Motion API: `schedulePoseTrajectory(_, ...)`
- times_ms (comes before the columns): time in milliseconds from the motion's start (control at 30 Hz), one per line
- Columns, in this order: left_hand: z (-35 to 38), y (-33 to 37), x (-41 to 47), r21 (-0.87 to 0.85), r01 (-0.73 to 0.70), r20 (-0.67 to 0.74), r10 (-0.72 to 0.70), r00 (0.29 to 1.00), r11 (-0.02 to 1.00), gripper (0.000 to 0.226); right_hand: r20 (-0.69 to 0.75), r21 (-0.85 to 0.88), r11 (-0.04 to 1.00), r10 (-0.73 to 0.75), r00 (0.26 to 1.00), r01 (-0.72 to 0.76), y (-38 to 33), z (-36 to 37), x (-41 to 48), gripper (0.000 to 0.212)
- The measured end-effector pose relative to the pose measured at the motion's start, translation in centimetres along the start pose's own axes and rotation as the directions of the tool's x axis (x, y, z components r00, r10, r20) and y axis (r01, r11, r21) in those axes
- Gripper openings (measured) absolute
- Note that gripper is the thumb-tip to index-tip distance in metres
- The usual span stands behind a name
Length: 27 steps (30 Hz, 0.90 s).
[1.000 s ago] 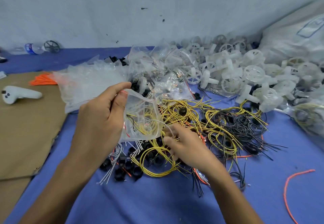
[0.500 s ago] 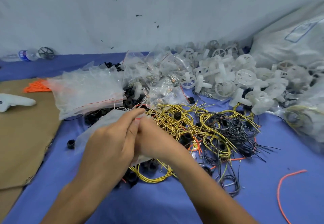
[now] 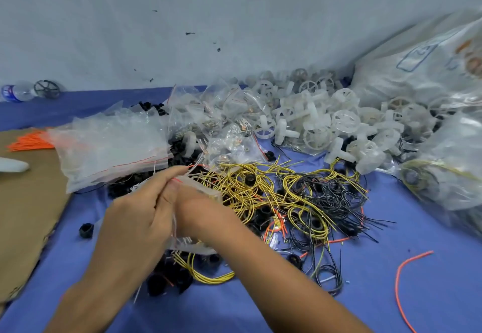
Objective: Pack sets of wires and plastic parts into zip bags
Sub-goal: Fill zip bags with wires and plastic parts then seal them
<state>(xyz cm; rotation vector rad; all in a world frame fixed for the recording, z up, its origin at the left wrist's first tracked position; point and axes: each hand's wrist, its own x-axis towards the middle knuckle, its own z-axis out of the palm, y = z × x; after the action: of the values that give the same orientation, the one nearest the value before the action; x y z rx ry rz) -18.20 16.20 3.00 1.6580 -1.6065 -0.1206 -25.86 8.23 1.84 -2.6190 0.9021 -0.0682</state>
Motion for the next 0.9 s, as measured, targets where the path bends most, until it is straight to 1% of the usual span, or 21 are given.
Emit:
schedulePoseTrajectory(67, 0.1, -0.4, 0.1, -0.046, 0.01, -0.046, -0.012, 0.999, 0.999, 0.028, -0.047, 0.007, 0.998, -0.064, 0.997, 0.064, 0.7, -1.2, -1.6, 0.029)
schedulePoseTrajectory(100, 0.0, -0.6, 0.2, -0.063, 0.014, -0.056, -0.018, 0.998, 0.998, 0.032, -0.101, 0.062, 0.991, -0.115, 0.988, 0.122, 1.3, -1.3, -2.9, 0.027)
schedulePoseTrajectory(133, -0.1, -0.6, 0.3, -0.06, 0.007, -0.06, -0.011, 0.998, 0.998, 0.033, -0.122, 0.16, 0.971, -0.157, 0.98, 0.176, 1.8, -1.9, -4.6, 0.027)
schedulePoseTrajectory(167, 0.0, -0.7, 0.4, -0.049, 0.004, -0.052, -0.007, 0.999, 0.999, 0.034, -0.145, 0.321, 0.931, -0.136, 0.98, 0.176, 2.4, -2.4, -6.4, 0.028)
schedulePoseTrajectory(200, 0.0, -0.7, 0.5, -0.045, 0.006, -0.045, -0.008, 0.999, 0.999, 0.034, -0.153, 0.484, 0.864, -0.076, 0.985, 0.142, 3.3, -3.1, -7.9, 0.028)
schedulePoseTrajectory(233, 0.1, -0.8, 0.6, -0.048, 0.016, -0.036, -0.017, 0.999, 0.999, 0.034, -0.195, 0.578, 0.808, 0.001, 0.981, 0.114, 4.5, -3.6, -9.1, 0.025)
schedulePoseTrajectory(267, 0.1, -0.8, 0.6, -0.066, 0.029, -0.027, -0.031, 0.999, 0.997, 0.034, -0.256, 0.599, 0.796, 0.089, 0.963, 0.086, 5.8, -3.7, -9.7, 0.019)
schedulePoseTrajectory(300, 0.2, -0.8, 0.6, -0.07, 0.033, -0.024, -0.035, 0.999, 0.997, 0.033, -0.312, 0.557, 0.83, 0.179, 0.933, 0.027, 7.4, -3.6, -10.2, 0.012)
schedulePoseTrajectory(333, 0.3, -0.6, 0.6, -0.063, 0.033, -0.027, -0.034, 0.999, 0.998, 0.033, -0.332, 0.476, 0.876, 0.258, 0.907, -0.075, 9.0, -3.1, -10.4, 0.008)
schedulePoseTrajectory(367, 0.2, -0.5, 0.6, -0.051, 0.033, -0.031, -0.035, 0.999, 0.998, 0.032, -0.318, 0.356, 0.912, 0.321, 0.892, -0.201, 10.4, -2.5, -10.4, 0.01)
schedulePoseTrajectory(400, 0.2, -0.4, 0.6, -0.054, 0.029, -0.029, -0.03, 0.999, 0.998, 0.031, -0.274, 0.22, 0.922, 0.373, 0.886, -0.32, 11.5, -1.7, -10.4, 0.016)
schedulePoseTrajectory(433, 0.2, -0.4, 0.5, -0.051, 0.027, -0.028, -0.029, 0.999, 0.998, 0.03, -0.227, 0.115, 0.907, 0.422, 0.878, -0.406, 12.3, -0.7, -10.3, 0.023)
schedulePoseTrajectory(467, 0.1, -0.4, 0.5, -0.05, 0.026, -0.025, -0.027, 0.999, 0.998, 0.03, -0.187, 0.046, 0.887, 0.46, 0.868, -0.46, 13.0, 0.3, -10.2, 0.028)
schedulePoseTrajectory(500, 0.2, -0.4, 0.5, -0.049, 0.027, -0.02, -0.028, 0.999, 0.998, 0.029, -0.167, 0.02, 0.877, 0.477, 0.863, -0.48, 13.4, 1.3, -10.1, 0.033)
schedulePoseTrajectory(567, 0.2, -0.5, 0.3, -0.046, 0.027, -0.015, -0.027, 1.0, 0.999, 0.029, -0.182, 0.051, 0.873, 0.486, 0.855, -0.485, 13.9, 2.4, -10.1, 0.034)
schedulePoseTrajectory(700, 0.1, -0.5, 0.1, -0.03, 0.021, -0.011, -0.022, 1.0, 0.999, 0.032, -0.221, 0.084, 0.894, 0.447, 0.867, -0.439, 14.3, 2.7, -10.8, 0.03)
schedulePoseTrajectory(767, 0.0, -0.5, 0.0, -0.034, 0.024, -0.007, -0.024, 1.0, 0.999, 0.032, -0.254, 0.131, 0.891, 0.453, 0.854, -0.434, 14.1, 2.4, -11.4, 0.031)
schedulePoseTrajectory(833, 0.1, -0.4, 0.0, -0.042, 0.027, -0.001, -0.027, 1.0, 0.999, 0.032, -0.332, 0.219, 0.888, 0.457, 0.825, -0.403, 13.6, 1.5, -11.9, 0.028)
schedulePoseTrajectory(867, 0.2, -0.3, -0.1, -0.046, 0.031, 0.003, -0.031, 1.0, 0.998, 0.032, -0.383, 0.299, 0.889, 0.444, 0.81, -0.345, 13.0, 0.9, -12.2, 0.025)
schedulePoseTrajectory(900, 0.3, -0.2, -0.1, -0.048, 0.03, 0.007, -0.03, 1.0, 0.998, 0.031, -0.419, 0.396, 0.882, 0.42, 0.805, -0.254, 11.9, 0.1, -12.5, 0.022)
